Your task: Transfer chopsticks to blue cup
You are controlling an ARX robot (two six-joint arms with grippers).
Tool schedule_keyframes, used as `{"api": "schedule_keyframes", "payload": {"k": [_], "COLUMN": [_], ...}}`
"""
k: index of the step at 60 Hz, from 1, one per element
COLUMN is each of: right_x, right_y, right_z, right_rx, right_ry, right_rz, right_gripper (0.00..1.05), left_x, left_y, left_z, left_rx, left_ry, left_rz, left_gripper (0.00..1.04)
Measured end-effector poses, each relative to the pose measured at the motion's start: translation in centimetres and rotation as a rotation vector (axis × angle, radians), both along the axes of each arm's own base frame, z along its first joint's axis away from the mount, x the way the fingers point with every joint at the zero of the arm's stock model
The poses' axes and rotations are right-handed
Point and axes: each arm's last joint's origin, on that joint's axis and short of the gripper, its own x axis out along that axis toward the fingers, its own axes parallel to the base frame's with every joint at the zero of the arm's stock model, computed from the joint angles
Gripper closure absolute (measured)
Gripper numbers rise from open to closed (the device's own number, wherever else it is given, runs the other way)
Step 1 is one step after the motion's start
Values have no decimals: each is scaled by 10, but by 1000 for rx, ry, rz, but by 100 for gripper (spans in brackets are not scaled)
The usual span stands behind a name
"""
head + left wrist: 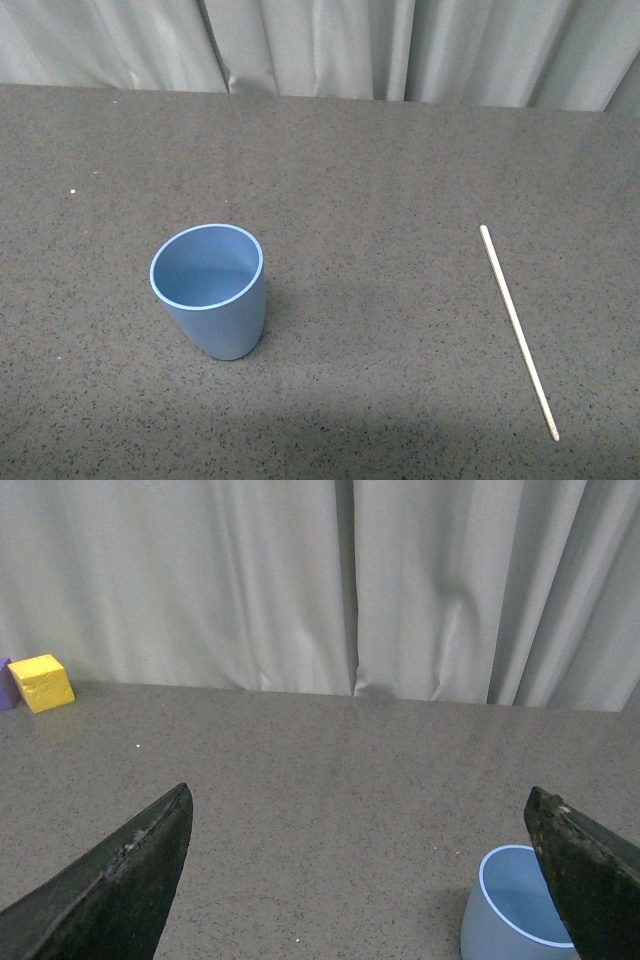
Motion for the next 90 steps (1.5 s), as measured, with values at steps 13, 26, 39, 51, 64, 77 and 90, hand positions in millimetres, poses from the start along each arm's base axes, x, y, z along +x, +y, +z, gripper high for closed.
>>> {"api": "schedule_keyframes", "payload": {"k": [13,26,39,51,64,77,90], "right_x": [0,0,0,0,0,37,110], "right_y": [0,0,0,0,0,9,35], "right_z": [0,0,0,0,0,6,-10], "right_rx": [0,0,0,0,0,-162,-78], "right_ry": [0,0,0,0,2,356,696], "right_rz": [0,0,0,0,-4,-9,170], "right_gripper": [9,9,9,9,9,9,9], "left_x": [0,0,0,0,0,0,0], "left_y": [0,0,0,0,0,0,0], "left_z": [0,0,0,0,0,0,0], "left_rx": [0,0,0,0,0,0,0], "left_ry": [0,0,0,0,0,0,0], "left_rz": [0,0,0,0,0,0,0], "left_gripper": [7,7,7,7,7,7,7]}}
